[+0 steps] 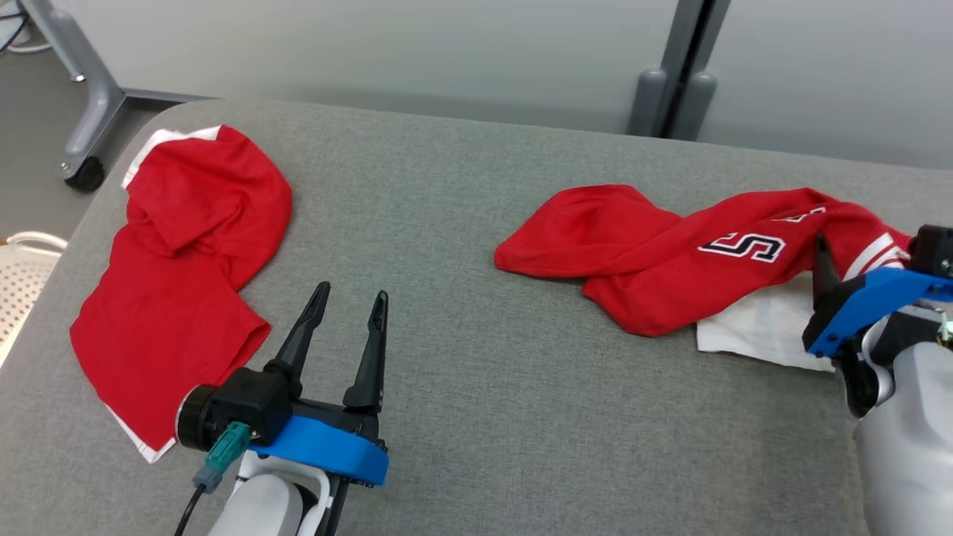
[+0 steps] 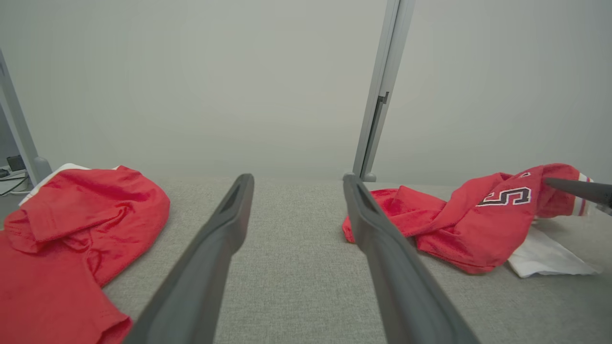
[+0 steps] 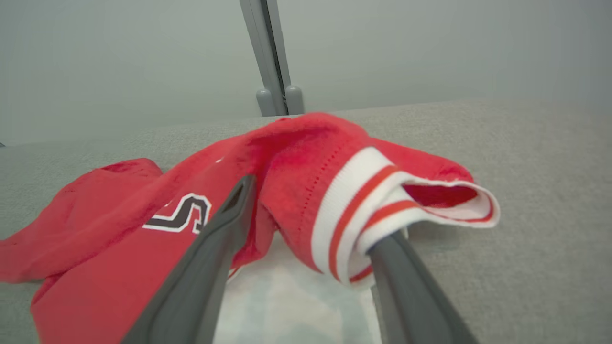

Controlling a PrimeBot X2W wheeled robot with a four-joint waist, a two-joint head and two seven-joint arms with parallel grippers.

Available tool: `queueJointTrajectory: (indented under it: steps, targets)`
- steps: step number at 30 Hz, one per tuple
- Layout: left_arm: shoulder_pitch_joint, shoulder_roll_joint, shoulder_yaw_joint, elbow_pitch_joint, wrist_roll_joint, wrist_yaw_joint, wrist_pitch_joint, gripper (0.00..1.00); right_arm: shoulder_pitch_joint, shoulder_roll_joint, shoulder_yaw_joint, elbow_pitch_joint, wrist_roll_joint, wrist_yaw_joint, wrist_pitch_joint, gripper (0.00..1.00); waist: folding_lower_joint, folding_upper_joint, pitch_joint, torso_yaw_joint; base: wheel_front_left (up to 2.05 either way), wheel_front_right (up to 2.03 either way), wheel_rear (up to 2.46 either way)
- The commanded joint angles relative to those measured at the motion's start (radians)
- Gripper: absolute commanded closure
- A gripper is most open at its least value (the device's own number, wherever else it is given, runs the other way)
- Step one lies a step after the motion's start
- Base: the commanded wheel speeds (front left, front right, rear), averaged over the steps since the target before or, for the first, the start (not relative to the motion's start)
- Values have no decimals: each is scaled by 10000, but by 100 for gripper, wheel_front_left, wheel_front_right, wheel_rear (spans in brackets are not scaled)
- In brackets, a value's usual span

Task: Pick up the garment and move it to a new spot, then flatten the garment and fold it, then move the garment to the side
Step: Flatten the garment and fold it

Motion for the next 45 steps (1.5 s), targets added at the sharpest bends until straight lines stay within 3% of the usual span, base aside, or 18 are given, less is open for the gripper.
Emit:
queueJointTrajectory:
  steps: [1,9,15,21,35,36,37,45]
  targets:
    - [139,70,73,-21,-42,56,-41,0,302,76,82,-200,214,5,-88,0,1,-2,-238,-320,0,0,0]
    - [539,239,341,-148,-146,228,-46,0,2391,600,796,-1630,1201,5,290,0,1,-2,-673,-1064,0,0,0]
    - [586,323,314,-315,-140,239,-40,0,2861,836,379,-2176,922,5,994,0,1,-2,-654,-1196,0,0,0]
    - [262,282,182,-426,-88,173,0,0,2179,952,-470,-1653,141,5,1781,0,1,-2,-276,-888,0,0,0]
    - [-81,220,49,-348,-58,105,-28,0,1002,1048,-2144,248,-2099,5,1946,0,1,-2,203,-280,0,0,0]
    - [-100,219,40,-350,-41,113,-30,0,948,1052,-2150,422,-2232,5,1958,17,1,-2,226,-284,0,0,0]
    - [-123,212,26,-347,-22,122,-31,0,904,1071,-2135,623,-2330,5,1986,98,1,-2,242,-291,0,0,0]
    - [76,270,45,-178,-68,217,-36,0,682,1041,-1825,1120,-1832,5,755,100,1,-2,-51,-593,0,0,0]
